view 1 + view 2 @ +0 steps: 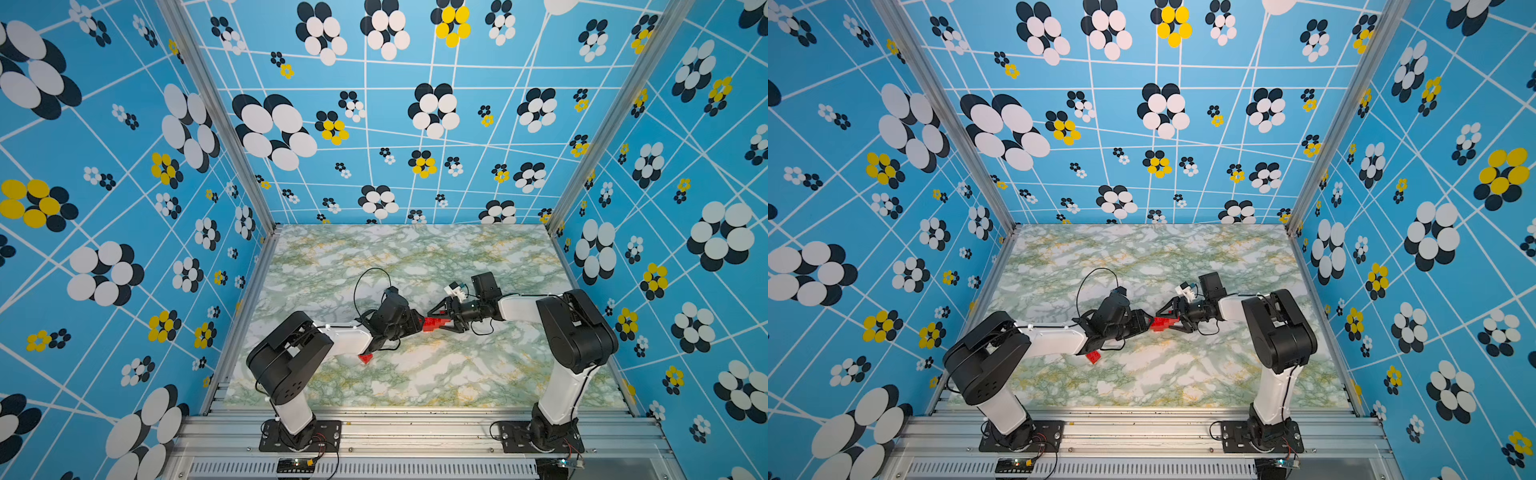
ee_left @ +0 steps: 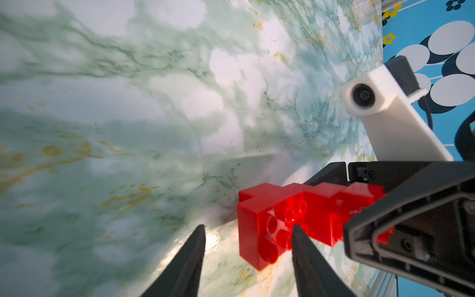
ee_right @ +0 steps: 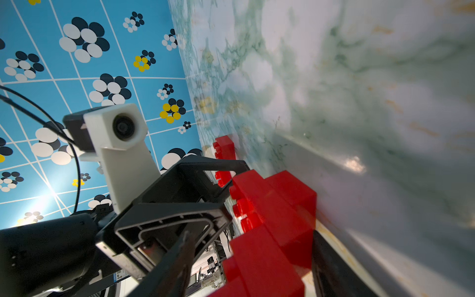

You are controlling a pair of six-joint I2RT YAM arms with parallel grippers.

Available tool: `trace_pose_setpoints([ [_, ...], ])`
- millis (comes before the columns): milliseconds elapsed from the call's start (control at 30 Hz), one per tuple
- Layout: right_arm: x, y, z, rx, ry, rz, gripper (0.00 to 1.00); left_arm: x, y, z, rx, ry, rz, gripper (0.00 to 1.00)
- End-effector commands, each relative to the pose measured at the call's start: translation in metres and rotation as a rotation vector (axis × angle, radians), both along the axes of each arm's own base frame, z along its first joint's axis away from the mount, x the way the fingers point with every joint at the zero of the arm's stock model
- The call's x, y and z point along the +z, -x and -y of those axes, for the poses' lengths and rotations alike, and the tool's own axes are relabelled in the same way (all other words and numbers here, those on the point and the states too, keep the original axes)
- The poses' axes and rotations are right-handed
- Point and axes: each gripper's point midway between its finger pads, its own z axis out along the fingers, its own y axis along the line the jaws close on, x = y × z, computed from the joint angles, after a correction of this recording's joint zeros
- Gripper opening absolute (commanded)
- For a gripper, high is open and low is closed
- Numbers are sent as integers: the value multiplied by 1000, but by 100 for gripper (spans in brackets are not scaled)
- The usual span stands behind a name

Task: Assemble the letter v with lego
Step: Adjust the lego brick at the center of the board.

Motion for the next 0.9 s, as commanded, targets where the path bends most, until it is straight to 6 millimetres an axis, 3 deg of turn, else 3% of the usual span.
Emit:
trace_pose_setpoints([
  [0, -1, 0, -2, 18, 16, 7, 71, 6, 5, -8, -9, -43, 27, 56],
  [367, 0, 1, -1, 24, 33, 10, 67, 40, 2, -27, 15, -74, 90, 56],
  [600, 2, 1, 0, 25, 40, 8, 67, 62, 3, -92, 96, -288, 109, 55],
  [867, 11, 2, 1, 33, 50, 16, 66, 50, 15, -135, 194, -256, 65, 52],
])
